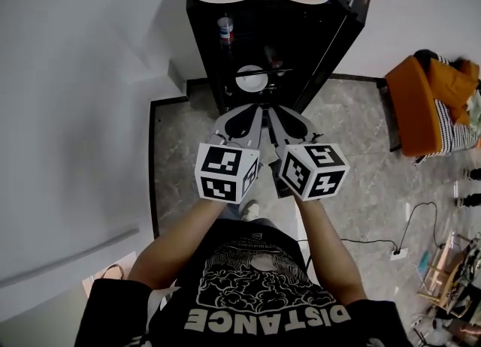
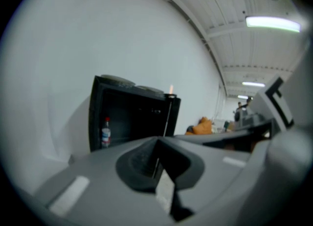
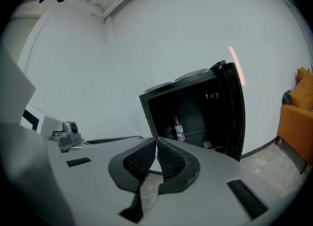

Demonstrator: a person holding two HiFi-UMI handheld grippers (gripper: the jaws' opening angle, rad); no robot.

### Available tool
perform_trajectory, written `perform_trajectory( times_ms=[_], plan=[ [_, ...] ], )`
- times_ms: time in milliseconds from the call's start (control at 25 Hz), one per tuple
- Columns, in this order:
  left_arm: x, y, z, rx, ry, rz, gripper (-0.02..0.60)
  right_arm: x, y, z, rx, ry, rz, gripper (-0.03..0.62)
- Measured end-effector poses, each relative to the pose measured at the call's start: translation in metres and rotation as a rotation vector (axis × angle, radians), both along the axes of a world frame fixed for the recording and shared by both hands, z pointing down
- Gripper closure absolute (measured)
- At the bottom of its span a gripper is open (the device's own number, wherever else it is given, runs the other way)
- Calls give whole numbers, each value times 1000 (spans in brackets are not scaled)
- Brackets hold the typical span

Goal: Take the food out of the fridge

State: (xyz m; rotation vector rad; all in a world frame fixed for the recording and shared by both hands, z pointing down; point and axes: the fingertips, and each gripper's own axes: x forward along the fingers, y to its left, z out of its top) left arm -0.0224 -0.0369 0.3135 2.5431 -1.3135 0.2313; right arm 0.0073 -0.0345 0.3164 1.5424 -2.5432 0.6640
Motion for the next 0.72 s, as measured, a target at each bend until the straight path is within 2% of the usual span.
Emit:
perform_trajectory(
  times_ms=[280, 400, 720],
  plan=[
    [-1, -10, 20, 5, 33, -20, 578, 5, -20, 21, -35, -32, -40, 583],
    [-10, -16, 37, -6, 74, -48, 578, 2, -32, 38, -63, -50, -49, 583],
    [-30, -37, 103, -35, 141, -100, 578, -9, -62, 123, -191, -191, -53, 583]
  ],
)
